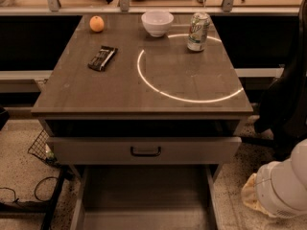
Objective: Close middle drawer
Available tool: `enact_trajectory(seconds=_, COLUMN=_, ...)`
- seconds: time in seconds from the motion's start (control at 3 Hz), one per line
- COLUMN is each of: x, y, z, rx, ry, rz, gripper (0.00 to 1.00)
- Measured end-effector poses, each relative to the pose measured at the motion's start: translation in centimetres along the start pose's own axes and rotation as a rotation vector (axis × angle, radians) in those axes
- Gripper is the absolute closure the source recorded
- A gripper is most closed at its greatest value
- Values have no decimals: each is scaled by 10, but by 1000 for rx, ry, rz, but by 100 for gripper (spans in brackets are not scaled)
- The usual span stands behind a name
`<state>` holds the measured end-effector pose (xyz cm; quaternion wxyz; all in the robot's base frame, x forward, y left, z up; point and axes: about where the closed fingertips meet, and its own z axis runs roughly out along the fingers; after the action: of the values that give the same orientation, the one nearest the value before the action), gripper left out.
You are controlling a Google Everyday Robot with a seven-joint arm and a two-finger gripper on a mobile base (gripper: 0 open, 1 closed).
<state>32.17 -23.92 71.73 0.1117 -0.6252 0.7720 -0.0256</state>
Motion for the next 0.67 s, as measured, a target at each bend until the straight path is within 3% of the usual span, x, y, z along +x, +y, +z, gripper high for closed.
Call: enact_trajectory(seconds=0.67, x=-1, y=11, z=25, rx=-5, ry=32, rz=1, gripper=100)
